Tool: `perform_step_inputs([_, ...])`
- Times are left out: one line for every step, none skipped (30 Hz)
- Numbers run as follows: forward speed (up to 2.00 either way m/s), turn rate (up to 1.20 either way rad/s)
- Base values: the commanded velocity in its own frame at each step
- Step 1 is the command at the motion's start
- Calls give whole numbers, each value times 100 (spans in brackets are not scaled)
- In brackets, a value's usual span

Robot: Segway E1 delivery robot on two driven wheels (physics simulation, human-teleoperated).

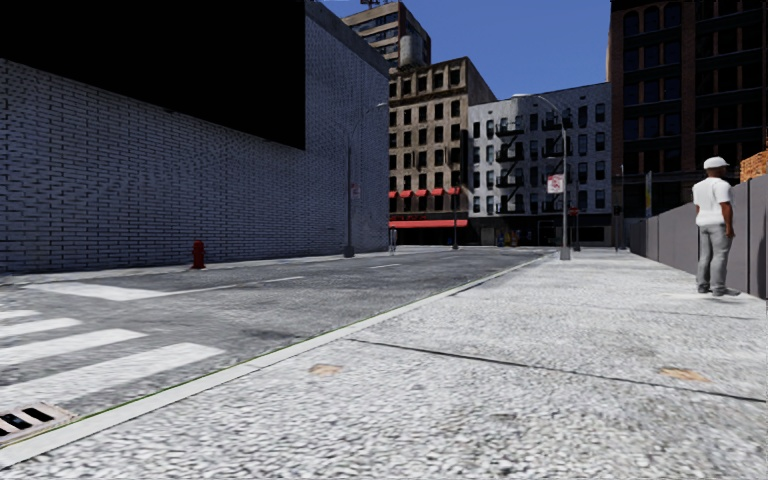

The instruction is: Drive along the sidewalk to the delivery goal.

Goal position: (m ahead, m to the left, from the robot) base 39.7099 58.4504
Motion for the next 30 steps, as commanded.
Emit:
perform_step_inputs([106,74])
perform_step_inputs([106,74])
perform_step_inputs([106,74])
perform_step_inputs([106,74])
perform_step_inputs([106,74])
perform_step_inputs([106,75])
perform_step_inputs([106,75])
perform_step_inputs([106,75])
perform_step_inputs([106,75])
perform_step_inputs([106,75])
perform_step_inputs([106,75])
perform_step_inputs([106,75])
perform_step_inputs([106,75])
perform_step_inputs([106,75])
perform_step_inputs([106,75])
perform_step_inputs([105,75])
perform_step_inputs([105,75])
perform_step_inputs([105,75])
perform_step_inputs([105,75])
perform_step_inputs([105,75])
perform_step_inputs([105,75])
perform_step_inputs([105,75])
perform_step_inputs([107,75])
perform_step_inputs([111,75])
perform_step_inputs([117,75])
perform_step_inputs([117,75])
perform_step_inputs([123,75])
perform_step_inputs([125,75])
perform_step_inputs([125,75])
perform_step_inputs([126,75])
